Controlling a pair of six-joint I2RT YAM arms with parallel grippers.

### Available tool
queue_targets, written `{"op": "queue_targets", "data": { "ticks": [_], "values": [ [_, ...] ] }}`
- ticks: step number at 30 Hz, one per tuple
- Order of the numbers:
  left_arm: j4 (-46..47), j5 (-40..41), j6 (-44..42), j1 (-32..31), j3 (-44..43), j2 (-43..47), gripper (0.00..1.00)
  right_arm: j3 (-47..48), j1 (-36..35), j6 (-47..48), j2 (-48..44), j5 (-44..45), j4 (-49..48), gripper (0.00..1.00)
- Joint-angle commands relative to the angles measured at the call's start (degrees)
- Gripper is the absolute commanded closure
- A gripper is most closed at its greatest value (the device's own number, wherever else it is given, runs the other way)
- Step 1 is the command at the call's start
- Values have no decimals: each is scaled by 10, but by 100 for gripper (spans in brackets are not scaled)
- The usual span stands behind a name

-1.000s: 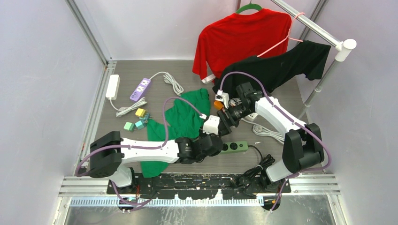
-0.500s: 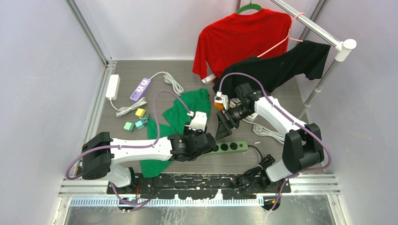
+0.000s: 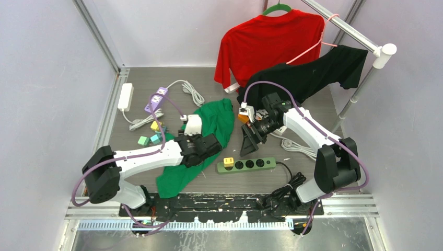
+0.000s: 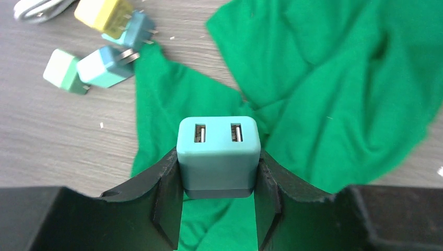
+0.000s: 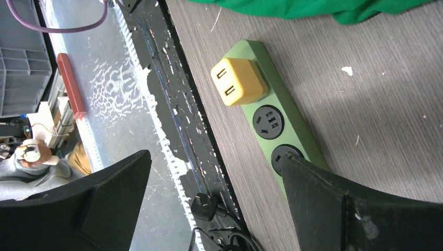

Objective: Pull the plug off the socket
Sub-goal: Place the plug at the center of the board.

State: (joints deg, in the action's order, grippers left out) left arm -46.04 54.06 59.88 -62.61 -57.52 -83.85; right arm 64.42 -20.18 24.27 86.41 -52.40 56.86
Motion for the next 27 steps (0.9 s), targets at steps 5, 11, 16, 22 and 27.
{"op": "queue_targets", "data": {
  "ticks": [5, 11, 16, 22, 27],
  "values": [
    [-16, -33, 56, 99, 67, 76, 100, 10, -2, -1, -1, -2, -1, 0],
    [-8, -90, 67, 200, 114, 126, 100, 9, -2, -1, 0, -2, -1, 0],
    [26, -146, 59, 286, 151, 152, 100, 9, -2, -2, 0, -2, -2, 1],
    [41, -191, 55, 366, 172, 157, 100, 9, -2, -3, 1, -1, -2, 1],
    [69, -242, 43, 422, 190, 152, 100, 9, -2, -2, 0, 0, -2, 1]
  ]
}}
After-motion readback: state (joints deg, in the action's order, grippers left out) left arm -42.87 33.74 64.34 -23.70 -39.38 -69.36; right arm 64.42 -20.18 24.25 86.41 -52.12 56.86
